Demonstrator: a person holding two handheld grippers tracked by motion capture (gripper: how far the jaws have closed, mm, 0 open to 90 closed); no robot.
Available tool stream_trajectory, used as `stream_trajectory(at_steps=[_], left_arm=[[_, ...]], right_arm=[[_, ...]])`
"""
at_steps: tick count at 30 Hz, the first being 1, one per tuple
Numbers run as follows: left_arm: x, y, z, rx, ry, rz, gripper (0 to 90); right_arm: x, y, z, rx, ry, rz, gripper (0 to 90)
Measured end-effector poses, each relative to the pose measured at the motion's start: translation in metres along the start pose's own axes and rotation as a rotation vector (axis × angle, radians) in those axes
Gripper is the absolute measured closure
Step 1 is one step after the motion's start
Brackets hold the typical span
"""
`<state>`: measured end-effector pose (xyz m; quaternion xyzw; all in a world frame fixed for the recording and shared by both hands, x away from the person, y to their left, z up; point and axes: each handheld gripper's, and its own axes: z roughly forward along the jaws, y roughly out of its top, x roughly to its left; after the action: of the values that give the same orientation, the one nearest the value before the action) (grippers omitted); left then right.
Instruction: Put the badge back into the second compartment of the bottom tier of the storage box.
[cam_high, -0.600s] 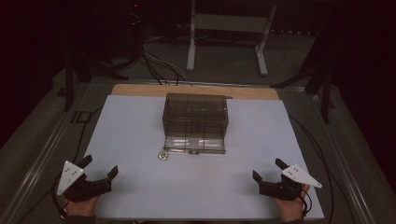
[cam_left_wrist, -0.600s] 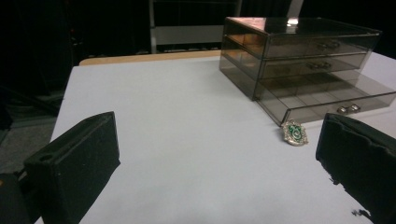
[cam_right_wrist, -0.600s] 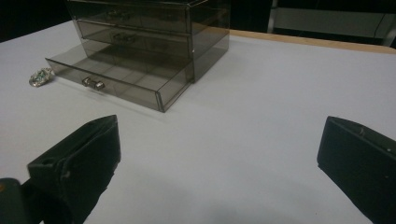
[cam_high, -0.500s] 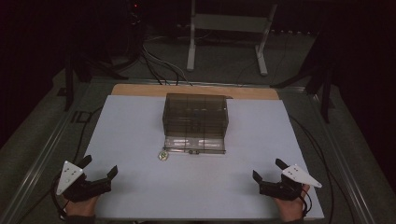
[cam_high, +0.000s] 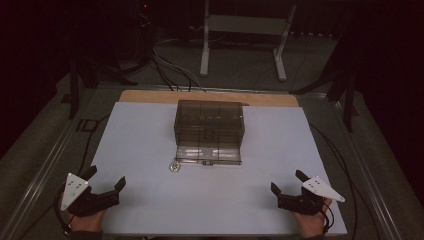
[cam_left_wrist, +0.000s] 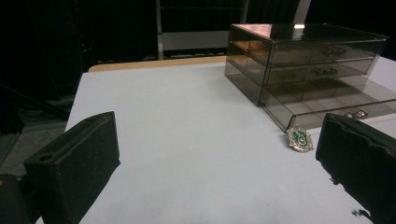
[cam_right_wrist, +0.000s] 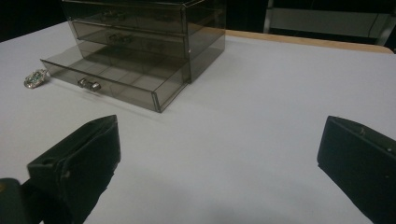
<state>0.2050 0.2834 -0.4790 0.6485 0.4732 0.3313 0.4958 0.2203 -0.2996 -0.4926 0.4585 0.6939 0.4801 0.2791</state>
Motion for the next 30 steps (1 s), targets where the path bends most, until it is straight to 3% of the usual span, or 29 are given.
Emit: stream_trajectory(at_steps=[30], left_arm=[[-0.004, 0.028, 0.012, 0.008, -0.022, 0.01, 0.5]], right_arm=[[0.0, -0.001, -0.003, -0.016, -0.012, 0.011, 0.0]])
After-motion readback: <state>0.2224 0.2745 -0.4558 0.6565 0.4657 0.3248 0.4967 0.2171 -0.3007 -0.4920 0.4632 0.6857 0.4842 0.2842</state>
